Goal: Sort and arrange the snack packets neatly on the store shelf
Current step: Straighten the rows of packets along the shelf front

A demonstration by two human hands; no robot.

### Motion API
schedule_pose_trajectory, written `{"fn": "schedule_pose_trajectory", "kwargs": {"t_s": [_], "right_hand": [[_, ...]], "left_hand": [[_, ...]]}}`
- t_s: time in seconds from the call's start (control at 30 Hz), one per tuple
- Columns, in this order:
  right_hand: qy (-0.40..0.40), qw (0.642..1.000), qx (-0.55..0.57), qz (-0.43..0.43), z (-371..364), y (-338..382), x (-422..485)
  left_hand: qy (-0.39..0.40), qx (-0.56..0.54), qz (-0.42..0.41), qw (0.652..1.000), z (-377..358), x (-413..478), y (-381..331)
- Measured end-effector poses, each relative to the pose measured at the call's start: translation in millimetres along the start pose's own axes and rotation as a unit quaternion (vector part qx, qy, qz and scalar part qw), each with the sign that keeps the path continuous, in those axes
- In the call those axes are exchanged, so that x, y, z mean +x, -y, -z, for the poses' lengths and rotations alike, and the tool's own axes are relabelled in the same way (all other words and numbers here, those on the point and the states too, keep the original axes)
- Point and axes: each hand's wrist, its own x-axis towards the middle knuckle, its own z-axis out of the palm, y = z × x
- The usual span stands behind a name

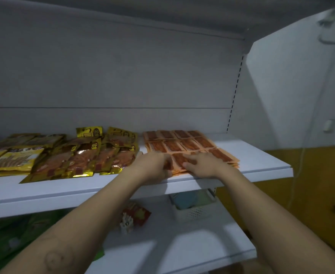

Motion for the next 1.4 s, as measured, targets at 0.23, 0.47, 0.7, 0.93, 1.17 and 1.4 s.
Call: {"fn": "schedule_pose_trajectory", "kwargs": {"t_s": [0.23, 0.47, 0.7, 0.93, 1.17, 1.4], "right_hand": [[-0.098, 0.995, -0.014, -0.033, 12.9, -37.8, 2.1], [-0.025, 0.998, -0.019, -0.048, 1.1, -74.4, 13.0], [-0.045, 0.998, 0.027, -0.031, -5.3, -84.1, 14.6], [-0.079, 0.994, 0.06, -0.039, 0.5, -102.9, 9.7], [-0.055, 0.996, 0.056, -0.036, 1.4, -112.1, 8.8], [-0.057, 0.996, 0.067, -0.029, 1.7, -111.5, 6.7]], "left_hand": [[-0.042, 0.028, -0.01, 0.999, -12.1, 11.2, -15.1], [-0.044, 0.013, -0.022, 0.999, -21.8, 28.0, -45.0], [-0.053, 0.024, -0.026, 0.998, -26.8, 36.1, -50.4], [-0.048, 0.041, -0.075, 0.995, -24.0, 59.5, -81.6], [-0.054, 0.039, -0.054, 0.996, -30.3, 67.3, -90.2], [-0.013, 0.038, -0.049, 0.998, -27.6, 66.7, -91.9]]}}
